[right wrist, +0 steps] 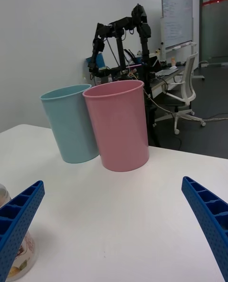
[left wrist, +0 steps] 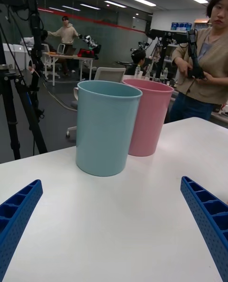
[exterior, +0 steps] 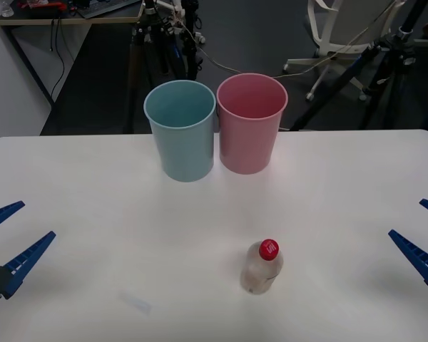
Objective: Grasp the object on the table and drop it into the matching bin: aluminum can to the light blue bin, PET bottle to the pink bin.
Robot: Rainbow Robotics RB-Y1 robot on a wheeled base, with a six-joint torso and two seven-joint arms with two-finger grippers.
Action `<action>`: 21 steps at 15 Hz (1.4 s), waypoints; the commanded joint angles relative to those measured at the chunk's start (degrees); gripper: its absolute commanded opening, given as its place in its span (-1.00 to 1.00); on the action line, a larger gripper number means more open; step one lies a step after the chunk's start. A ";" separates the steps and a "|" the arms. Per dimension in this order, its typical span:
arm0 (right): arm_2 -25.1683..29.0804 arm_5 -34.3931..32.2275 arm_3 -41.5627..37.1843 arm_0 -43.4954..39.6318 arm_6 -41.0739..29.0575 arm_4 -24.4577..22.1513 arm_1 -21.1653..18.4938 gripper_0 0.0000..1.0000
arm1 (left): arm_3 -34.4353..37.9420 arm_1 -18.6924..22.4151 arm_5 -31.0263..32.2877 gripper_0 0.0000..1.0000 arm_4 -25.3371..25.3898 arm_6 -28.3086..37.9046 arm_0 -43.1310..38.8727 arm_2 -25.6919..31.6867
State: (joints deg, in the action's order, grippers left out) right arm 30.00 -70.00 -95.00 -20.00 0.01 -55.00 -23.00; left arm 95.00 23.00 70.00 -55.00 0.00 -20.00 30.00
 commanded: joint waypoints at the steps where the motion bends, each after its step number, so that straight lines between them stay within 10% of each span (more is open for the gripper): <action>1: 0.32 0.74 0.78 1.63 -0.01 0.24 1.38 1.00 | 0.00 0.00 0.00 1.00 0.00 0.00 0.00 0.00; 12: -1.61 -0.05 -0.19 -1.45 2.37 1.30 0.06 1.00 | 0.00 0.00 0.00 1.00 0.00 0.00 0.00 0.00; 21: -11.72 -6.82 4.56 -5.75 26.80 8.33 -6.53 1.00 | 0.00 0.00 0.00 1.00 0.00 0.00 0.00 0.00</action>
State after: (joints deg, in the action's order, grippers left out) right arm 19.58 -76.03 -91.43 -25.95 25.38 -47.19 -28.71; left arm 95.00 23.00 70.00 -55.00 0.00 -20.00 30.00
